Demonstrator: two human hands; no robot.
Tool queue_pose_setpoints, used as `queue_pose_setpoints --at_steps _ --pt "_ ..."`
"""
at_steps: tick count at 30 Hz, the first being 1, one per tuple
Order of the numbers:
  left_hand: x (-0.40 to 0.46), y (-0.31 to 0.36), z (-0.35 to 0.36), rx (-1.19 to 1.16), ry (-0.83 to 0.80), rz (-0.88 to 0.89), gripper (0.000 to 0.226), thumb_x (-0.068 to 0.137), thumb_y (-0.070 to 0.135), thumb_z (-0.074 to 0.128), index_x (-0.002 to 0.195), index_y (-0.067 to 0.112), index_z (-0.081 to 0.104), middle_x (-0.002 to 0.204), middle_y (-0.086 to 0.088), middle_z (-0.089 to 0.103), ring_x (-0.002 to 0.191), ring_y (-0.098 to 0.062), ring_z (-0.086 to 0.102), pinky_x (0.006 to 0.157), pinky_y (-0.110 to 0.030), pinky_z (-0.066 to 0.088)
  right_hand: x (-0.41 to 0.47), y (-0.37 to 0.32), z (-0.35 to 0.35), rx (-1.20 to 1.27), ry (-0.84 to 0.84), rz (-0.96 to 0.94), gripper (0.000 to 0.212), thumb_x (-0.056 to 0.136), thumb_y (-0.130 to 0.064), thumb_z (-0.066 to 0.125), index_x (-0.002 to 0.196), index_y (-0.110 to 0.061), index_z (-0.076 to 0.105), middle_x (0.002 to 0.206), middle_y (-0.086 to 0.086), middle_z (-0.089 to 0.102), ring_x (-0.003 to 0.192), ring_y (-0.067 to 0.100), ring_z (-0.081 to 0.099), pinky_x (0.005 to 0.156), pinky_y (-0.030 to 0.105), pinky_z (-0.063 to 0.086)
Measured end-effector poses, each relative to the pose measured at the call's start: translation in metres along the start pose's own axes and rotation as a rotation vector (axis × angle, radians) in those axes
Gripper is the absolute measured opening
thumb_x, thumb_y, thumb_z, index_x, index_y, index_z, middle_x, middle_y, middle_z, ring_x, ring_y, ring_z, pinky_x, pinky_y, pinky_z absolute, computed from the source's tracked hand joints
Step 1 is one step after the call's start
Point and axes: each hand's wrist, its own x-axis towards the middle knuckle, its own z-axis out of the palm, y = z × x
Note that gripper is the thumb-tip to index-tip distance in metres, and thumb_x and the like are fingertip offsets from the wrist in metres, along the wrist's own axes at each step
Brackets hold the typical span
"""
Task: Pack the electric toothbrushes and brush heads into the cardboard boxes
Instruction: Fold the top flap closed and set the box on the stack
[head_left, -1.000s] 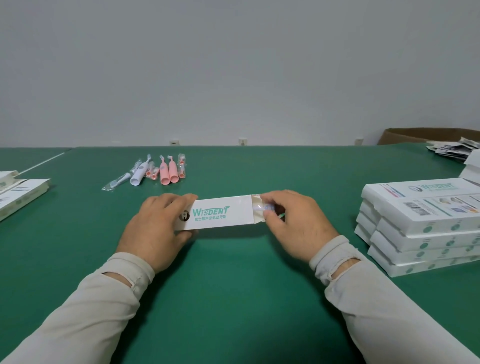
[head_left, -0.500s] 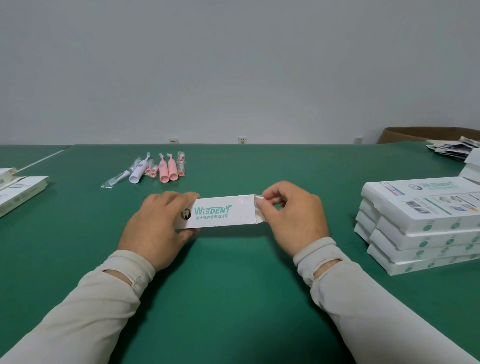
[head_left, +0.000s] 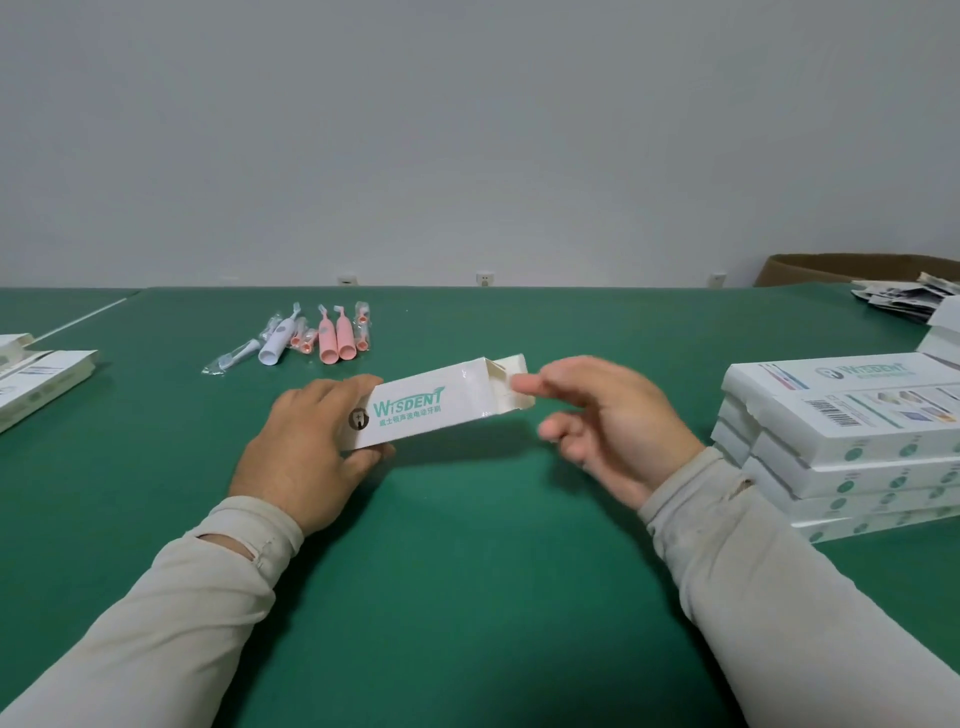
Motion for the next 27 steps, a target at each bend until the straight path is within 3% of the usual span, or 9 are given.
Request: queue_pose_setpoints --at_steps 2,4,8,11,14,17,19,23,27 --pt "0.001 -0.004 -0.002 0.023 0.010 -0.041 0.059 0.082 0.038 0.076 0.133 0.044 0.047 0.126 0.012 0.054 0.118 -0.021 0.040 0.089 -0.047 0.047 0.009 -0.004 -0.018 -0.406 0.387 -0.194 0.011 0.090 -0.012 0.061 0.081 -0.015 0.066 0.084 0.005 0.075 0.051 0.012 0.058 0.050 0.024 0.040" --pt "0.002 -0.006 -0.002 0.047 -0.008 -0.073 0.058 0.082 0.039 0.075 0.133 0.044 0.048 0.126 0.010 0.054 0.117 -0.022 0.040 0.087 -0.044 0.046 0.012 -0.003 -0.033 -0.867 0.529 -0.267 0.015 0.090 -0.016 0.059 0.077 -0.022 0.066 0.080 -0.006 0.071 0.068 0.010 0.062 0.068 0.025 0.045" --pt "0.002 -0.006 -0.001 0.050 0.001 -0.109 0.058 0.082 0.040 0.075 0.133 0.044 0.048 0.125 0.009 0.054 0.116 -0.023 0.041 0.085 -0.043 0.044 0.009 -0.004 -0.033 -1.303 0.292 -0.011 0.011 0.088 -0.033 0.058 0.084 -0.026 0.066 0.088 -0.011 0.069 0.083 0.015 0.065 0.080 0.031 0.053" --pt "0.002 -0.006 -0.002 0.061 -0.011 -0.104 0.057 0.083 0.041 0.074 0.133 0.044 0.047 0.125 0.009 0.054 0.116 -0.022 0.041 0.084 -0.042 0.044 0.008 -0.007 -0.029 -1.611 0.115 0.185 0.024 0.086 -0.042 0.061 0.087 -0.020 0.068 0.083 -0.005 0.069 0.082 0.021 0.067 0.081 0.035 0.057" --pt "0.002 -0.006 -0.003 0.067 -0.017 -0.110 0.056 0.083 0.042 0.074 0.132 0.045 0.047 0.125 0.010 0.054 0.117 -0.023 0.041 0.084 -0.043 0.045 0.005 -0.004 -0.030 -1.635 0.063 0.151 0.010 0.092 -0.034 0.060 0.086 -0.025 0.062 0.084 -0.005 0.065 0.082 0.021 0.064 0.081 0.034 0.055" --pt "0.003 -0.004 -0.003 0.082 -0.022 -0.112 0.057 0.083 0.043 0.073 0.133 0.046 0.045 0.126 0.012 0.053 0.119 -0.021 0.040 0.083 -0.043 0.046 0.005 -0.002 -0.029 -1.159 0.200 -0.314 0.012 0.093 -0.026 0.065 0.081 -0.026 0.062 0.079 -0.012 0.063 0.067 0.005 0.056 0.071 0.026 0.049" --pt "0.003 -0.003 -0.003 0.086 -0.029 -0.107 0.059 0.083 0.043 0.073 0.134 0.045 0.045 0.128 0.012 0.052 0.121 -0.021 0.040 0.085 -0.044 0.046 0.002 -0.003 -0.019 -0.955 0.210 -0.550 0.011 0.090 -0.021 0.069 0.082 -0.028 0.066 0.078 -0.013 0.062 0.062 0.002 0.052 0.063 0.012 0.039" --pt "0.003 -0.002 -0.003 0.099 -0.021 -0.093 0.059 0.083 0.042 0.073 0.135 0.045 0.045 0.128 0.012 0.053 0.120 -0.021 0.040 0.083 -0.044 0.048 0.000 0.005 -0.007 -1.153 0.126 -0.575 0.006 0.090 -0.021 0.069 0.089 -0.024 0.073 0.079 -0.013 0.058 0.070 -0.004 0.052 0.066 0.005 0.034" --pt "0.002 -0.001 -0.002 0.113 -0.025 -0.055 0.059 0.083 0.041 0.074 0.135 0.045 0.045 0.129 0.013 0.052 0.120 -0.020 0.039 0.083 -0.040 0.045 0.001 0.004 -0.009 -1.261 0.117 -0.498 0.010 0.093 -0.025 0.064 0.093 -0.023 0.073 0.083 -0.009 0.057 0.069 -0.002 0.047 0.064 0.019 0.030"
